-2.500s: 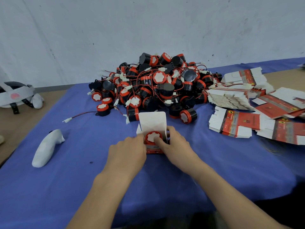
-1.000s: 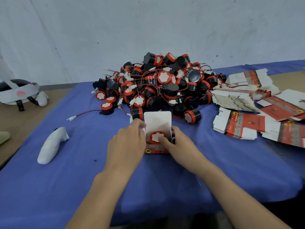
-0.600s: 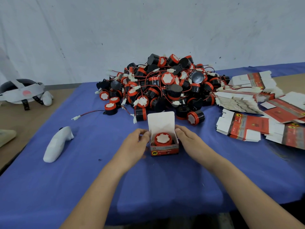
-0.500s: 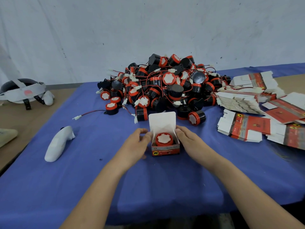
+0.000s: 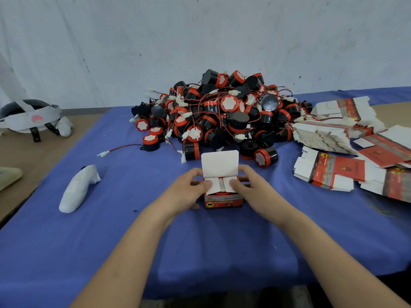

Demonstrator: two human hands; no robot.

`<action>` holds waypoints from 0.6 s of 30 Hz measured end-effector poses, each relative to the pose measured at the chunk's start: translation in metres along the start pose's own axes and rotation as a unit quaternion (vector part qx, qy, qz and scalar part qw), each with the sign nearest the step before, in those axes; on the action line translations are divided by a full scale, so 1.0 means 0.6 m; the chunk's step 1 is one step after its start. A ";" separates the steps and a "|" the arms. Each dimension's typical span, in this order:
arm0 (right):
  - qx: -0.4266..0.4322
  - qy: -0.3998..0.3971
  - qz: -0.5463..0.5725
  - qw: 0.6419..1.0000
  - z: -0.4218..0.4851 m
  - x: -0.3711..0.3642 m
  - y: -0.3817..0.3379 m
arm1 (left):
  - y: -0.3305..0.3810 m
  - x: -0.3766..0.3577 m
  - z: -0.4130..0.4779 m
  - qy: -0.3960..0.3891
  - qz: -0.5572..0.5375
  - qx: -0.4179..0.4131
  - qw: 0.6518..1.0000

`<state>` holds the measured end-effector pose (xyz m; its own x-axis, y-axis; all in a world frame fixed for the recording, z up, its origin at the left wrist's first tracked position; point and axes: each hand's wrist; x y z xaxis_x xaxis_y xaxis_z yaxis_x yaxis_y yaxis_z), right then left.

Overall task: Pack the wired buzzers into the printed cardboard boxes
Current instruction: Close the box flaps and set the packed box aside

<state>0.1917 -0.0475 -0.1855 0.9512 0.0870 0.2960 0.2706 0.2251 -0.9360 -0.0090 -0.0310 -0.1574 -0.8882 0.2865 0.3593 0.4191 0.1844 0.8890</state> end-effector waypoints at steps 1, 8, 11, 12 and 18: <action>0.000 -0.001 0.003 1.000 0.000 0.001 0.000 | 0.000 0.002 0.001 -0.003 -0.005 0.006 1.000; -0.012 0.005 0.007 1.000 0.004 0.005 0.000 | 0.005 0.004 -0.001 -0.022 -0.065 0.042 0.997; -0.008 0.006 0.000 1.000 0.005 0.007 0.001 | 0.006 0.004 -0.002 -0.024 -0.085 0.048 0.995; -0.005 0.007 -0.002 1.000 0.005 0.009 0.002 | 0.006 0.004 -0.002 -0.023 -0.091 0.048 0.994; 0.021 0.017 0.010 1.000 0.003 0.011 0.005 | 0.012 -0.006 -0.002 -0.004 -0.100 0.054 0.994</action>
<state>0.1986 -0.0446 -0.1863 0.9611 0.0587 0.2699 0.2458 0.2638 -0.9327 -0.0030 -0.0318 -0.1523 -0.9543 0.2419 0.1754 0.2522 0.3374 0.9070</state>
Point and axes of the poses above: each hand's wrist, its own z-axis towards the middle knuckle, its own x-axis out of the back of the hand, y = z × x, and after that the axes turned 8 degrees about x, right-handed
